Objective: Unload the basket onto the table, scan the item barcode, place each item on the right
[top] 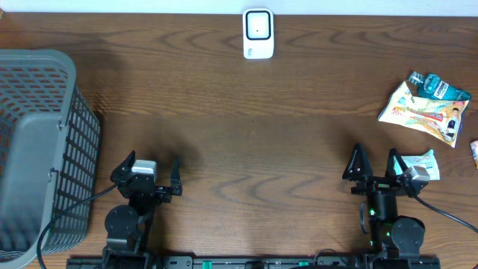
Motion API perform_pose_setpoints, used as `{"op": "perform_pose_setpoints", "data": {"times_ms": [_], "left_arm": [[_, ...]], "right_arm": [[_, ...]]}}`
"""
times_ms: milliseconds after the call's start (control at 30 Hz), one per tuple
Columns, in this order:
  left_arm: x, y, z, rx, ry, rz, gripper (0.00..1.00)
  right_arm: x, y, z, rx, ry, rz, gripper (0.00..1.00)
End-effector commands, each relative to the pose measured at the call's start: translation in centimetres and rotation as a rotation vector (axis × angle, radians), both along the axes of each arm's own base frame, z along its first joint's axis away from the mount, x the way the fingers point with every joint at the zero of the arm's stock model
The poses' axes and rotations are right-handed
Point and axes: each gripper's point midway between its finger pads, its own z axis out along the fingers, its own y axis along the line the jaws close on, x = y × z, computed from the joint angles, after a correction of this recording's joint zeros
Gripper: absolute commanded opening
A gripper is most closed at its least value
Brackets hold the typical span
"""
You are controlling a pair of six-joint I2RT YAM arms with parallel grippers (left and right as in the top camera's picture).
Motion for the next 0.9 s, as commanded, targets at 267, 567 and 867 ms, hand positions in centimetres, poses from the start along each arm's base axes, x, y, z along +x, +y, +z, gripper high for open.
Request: {"op": "perform_pose_setpoints", "data": {"times_ms": [267,567,867], "left_arm": [[-0.2,-0.2,-1.5,0.000,0.044,-0.011,1.00],[-0.2,-0.2,-1.5,0.000,0.044,-0.011,1.00],[-0.2,-0.2,-1.5,0.000,0.044,-0.011,1.00]], "right_arm": [[-0.1,-1.6,-3.3,-0.060,0.132,-0.087,0.99],[-0.1,-1.5,-3.3,-0.102,0.134,-0.087,0.99],[-0.1,-1.5,-3.3,-0.102,0.134,-0.087,0.99]]}}
